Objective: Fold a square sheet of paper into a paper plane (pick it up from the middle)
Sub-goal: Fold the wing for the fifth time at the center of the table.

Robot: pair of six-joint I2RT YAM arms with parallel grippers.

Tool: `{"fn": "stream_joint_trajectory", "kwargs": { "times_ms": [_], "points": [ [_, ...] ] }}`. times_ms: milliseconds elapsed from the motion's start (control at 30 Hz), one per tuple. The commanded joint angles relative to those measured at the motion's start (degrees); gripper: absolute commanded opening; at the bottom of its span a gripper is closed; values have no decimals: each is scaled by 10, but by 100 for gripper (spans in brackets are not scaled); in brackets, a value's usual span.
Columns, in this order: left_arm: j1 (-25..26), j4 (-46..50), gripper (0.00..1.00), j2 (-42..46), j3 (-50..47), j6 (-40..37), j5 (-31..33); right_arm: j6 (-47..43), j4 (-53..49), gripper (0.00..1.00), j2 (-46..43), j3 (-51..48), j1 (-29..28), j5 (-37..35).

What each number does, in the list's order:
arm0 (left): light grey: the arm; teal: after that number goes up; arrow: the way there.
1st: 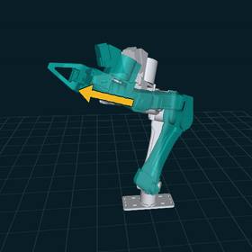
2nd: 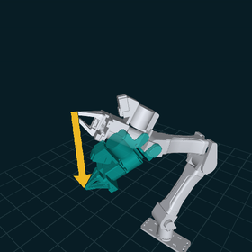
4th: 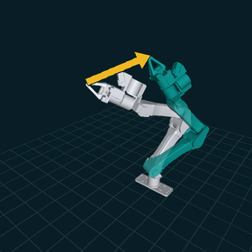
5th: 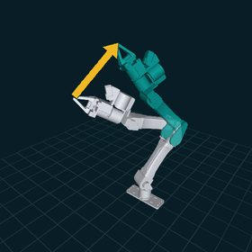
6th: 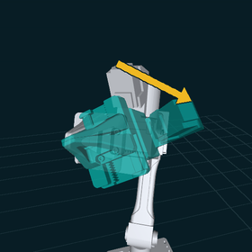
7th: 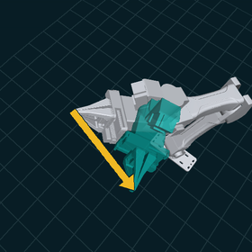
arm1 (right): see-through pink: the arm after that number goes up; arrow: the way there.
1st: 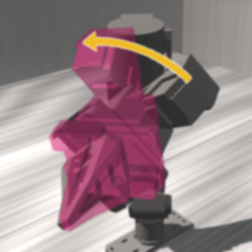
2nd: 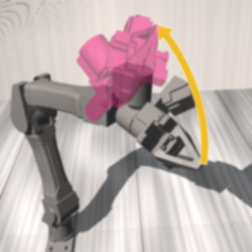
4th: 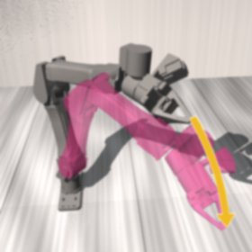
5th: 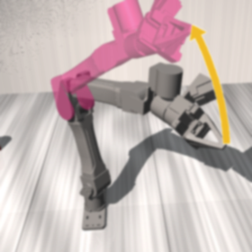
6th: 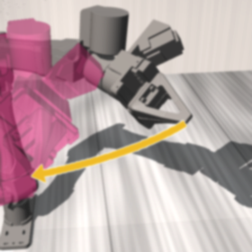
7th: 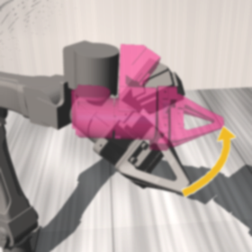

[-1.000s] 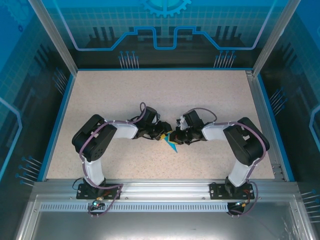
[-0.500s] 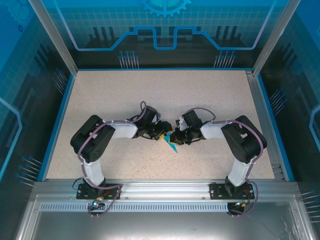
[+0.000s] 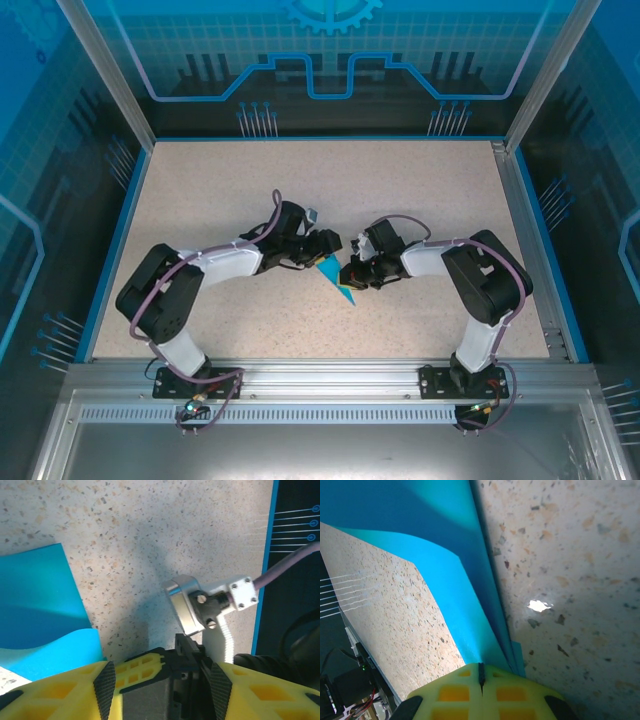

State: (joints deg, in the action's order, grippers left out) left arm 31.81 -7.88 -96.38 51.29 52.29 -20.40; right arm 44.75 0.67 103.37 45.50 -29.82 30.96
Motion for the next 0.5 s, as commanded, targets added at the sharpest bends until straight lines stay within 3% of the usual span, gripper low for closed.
{"fn": "stream_joint_trajectory", "kwargs": {
  "times_ms": [0,467],
  "points": [
    [-3,-12,57,-24,-6,-17,8,-8,-86,0,45,-20,0,-57],
    [-24,-40,56,-99,7,-18,14,-22,-106,0,49,-20,1,-64]
  ]
}}
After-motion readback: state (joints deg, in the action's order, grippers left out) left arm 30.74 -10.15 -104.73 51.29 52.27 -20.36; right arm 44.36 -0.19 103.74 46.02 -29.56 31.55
